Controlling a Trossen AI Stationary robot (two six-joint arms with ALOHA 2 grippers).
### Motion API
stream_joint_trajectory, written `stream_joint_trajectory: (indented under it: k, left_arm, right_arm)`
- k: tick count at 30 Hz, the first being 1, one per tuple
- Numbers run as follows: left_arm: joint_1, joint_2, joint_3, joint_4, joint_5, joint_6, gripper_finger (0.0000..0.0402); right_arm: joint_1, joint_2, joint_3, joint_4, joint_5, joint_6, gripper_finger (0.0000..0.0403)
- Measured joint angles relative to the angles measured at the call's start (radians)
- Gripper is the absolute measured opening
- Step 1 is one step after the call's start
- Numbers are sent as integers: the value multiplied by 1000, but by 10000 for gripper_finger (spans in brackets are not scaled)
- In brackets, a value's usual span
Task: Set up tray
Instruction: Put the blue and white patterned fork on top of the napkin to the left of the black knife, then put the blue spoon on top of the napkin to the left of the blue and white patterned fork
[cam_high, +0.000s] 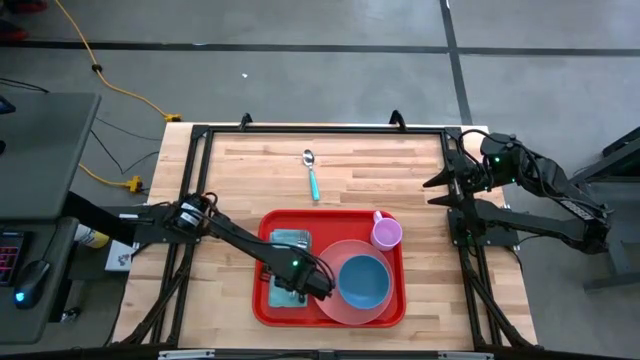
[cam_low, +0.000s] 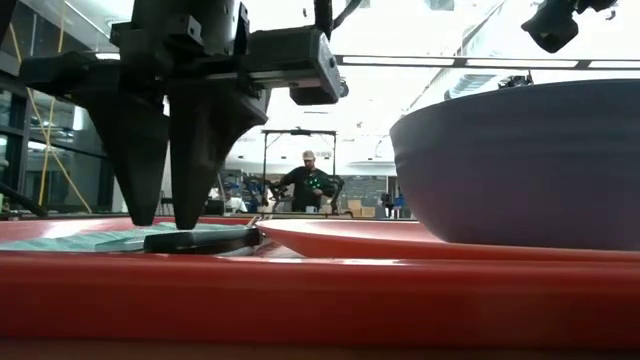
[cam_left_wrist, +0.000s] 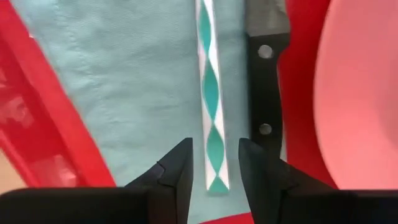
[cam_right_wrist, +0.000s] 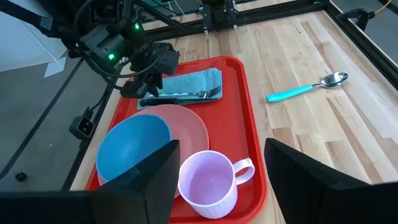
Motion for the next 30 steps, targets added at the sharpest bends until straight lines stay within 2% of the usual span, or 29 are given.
stream_joint_trajectory:
  k: [7, 11, 16, 22, 27, 30]
  left_arm:
    - [1, -66, 0, -83, -57, 0, 156]
    - [24, -133, 0, -126, -172, 17, 156]
    - [88, -208, 0, -157, -375, 100, 156]
    - [235, -258, 0, -173, -428, 312, 156]
    - [393, -281, 1, -64, -424, 568, 157]
    - [489, -281, -1, -4, -384, 718, 157]
  right_arm:
    - [0, 0, 0, 0, 0, -4, 213]
    - [0, 2, 0, 1, 0, -4, 213]
    - [0, 2, 0, 6, 2, -4, 213]
    - [0, 2, 0, 19, 3, -1, 213]
    - [0, 3, 0, 18, 4, 9, 213]
    - [0, 3, 0, 18, 4, 17, 213]
